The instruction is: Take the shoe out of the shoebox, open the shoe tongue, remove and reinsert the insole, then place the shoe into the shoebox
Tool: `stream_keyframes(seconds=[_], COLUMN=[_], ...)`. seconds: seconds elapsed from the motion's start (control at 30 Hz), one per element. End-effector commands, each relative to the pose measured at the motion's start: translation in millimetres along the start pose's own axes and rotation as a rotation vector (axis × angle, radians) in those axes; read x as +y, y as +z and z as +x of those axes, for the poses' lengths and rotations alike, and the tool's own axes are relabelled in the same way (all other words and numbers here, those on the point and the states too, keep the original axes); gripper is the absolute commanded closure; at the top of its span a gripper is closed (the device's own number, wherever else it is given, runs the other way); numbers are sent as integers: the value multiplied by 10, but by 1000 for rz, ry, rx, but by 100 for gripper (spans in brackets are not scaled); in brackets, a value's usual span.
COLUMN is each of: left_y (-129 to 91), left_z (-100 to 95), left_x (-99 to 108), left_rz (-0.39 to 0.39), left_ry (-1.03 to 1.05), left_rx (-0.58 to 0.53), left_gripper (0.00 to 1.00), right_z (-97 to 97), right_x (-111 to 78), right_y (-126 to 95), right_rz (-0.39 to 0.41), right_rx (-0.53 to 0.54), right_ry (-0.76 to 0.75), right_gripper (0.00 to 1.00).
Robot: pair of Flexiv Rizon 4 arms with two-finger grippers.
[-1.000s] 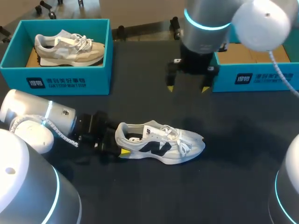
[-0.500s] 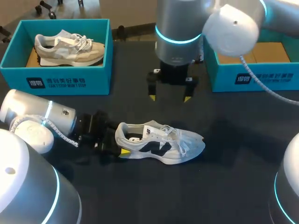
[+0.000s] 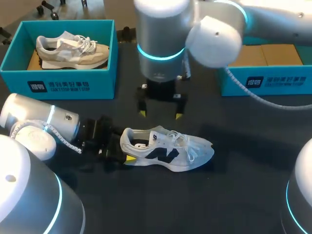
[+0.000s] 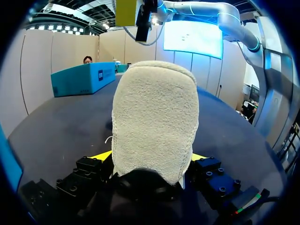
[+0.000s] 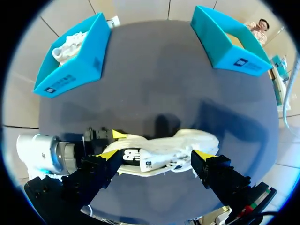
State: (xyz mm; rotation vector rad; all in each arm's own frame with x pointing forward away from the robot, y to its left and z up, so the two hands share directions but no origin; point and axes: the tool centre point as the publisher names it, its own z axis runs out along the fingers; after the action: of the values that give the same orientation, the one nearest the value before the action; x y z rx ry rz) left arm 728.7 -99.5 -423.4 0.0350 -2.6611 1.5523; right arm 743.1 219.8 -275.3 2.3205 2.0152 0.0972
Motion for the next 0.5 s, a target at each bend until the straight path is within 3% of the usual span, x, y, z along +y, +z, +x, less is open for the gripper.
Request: stream_keyframes(seconds=[0.03, 0.27, 0.5], left_y=[4, 4, 4], left_z=[-33, -33, -33], left_x=[12, 12, 12], left_rz=[-5, -5, -5], left_ry=[-1, -1, -1], left_rx=[1, 1, 1], left_gripper=[100, 100, 100], right_z=[75, -4, -4], right_x=[-140, -311, -320], right_y=[137, 188, 191], right_rz=[-7, -26, -7], right_rx=[-44, -96, -108], right_ry=[30, 58, 66], right_gripper=[0, 0, 0])
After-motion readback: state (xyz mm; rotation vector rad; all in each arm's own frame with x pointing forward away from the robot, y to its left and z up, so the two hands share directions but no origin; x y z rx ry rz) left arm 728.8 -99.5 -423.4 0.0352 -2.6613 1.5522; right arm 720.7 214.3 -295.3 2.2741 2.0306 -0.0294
